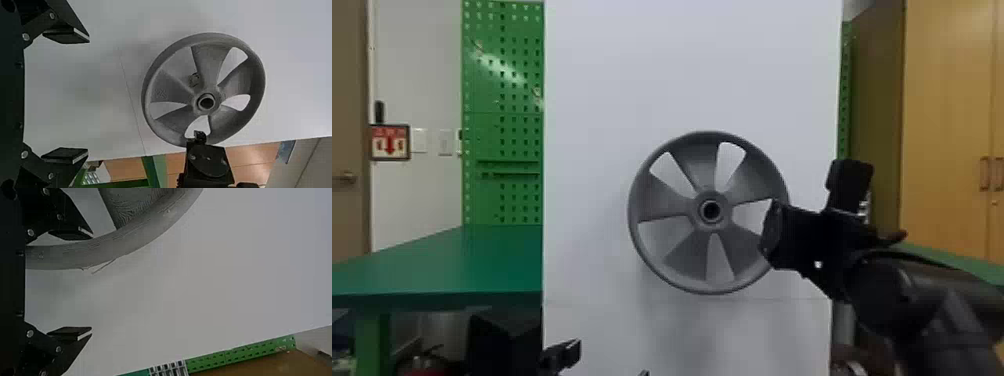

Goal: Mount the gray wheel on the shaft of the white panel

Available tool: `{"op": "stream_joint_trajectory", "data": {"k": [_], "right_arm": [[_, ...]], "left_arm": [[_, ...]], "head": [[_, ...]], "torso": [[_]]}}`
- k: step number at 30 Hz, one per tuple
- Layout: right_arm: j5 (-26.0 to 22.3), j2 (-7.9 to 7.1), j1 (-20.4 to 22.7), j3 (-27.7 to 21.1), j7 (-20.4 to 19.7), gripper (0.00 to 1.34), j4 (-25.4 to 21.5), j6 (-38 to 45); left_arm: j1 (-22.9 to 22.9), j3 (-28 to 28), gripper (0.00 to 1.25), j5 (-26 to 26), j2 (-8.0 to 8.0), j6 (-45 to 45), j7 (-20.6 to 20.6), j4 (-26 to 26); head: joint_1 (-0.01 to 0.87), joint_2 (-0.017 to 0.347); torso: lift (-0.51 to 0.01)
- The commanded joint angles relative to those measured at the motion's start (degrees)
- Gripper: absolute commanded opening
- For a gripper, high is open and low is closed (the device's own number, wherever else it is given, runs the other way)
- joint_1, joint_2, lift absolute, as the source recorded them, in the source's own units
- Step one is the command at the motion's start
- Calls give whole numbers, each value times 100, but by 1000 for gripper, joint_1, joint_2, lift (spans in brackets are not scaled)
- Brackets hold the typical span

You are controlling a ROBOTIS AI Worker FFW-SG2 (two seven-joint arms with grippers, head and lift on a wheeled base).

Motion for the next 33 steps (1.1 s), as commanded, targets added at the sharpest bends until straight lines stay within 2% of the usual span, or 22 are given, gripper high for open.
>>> {"op": "stream_joint_trajectory", "data": {"k": [1, 20, 24, 33], "right_arm": [[6, -20, -20, -19, 206, 1339, 125, -118], [59, -29, 76, -28, 381, 1339, 125, -408], [182, -73, 261, 60, 381, 1339, -174, -408], [648, -20, 1140, 271, 390, 1282, -1176, -505]], "left_arm": [[-4, 0, 993, 15, 9, 0, 0, 0], [-4, 18, 993, 50, 9, 0, 0, 9], [4, 18, 993, 50, 9, 0, 0, 9], [39, 53, 993, 59, -27, -9, 0, 9]], "head": [[38, -13], [38, -13], [38, -13], [38, -13]], "torso": [[-500], [-500], [-500], [-500]]}}
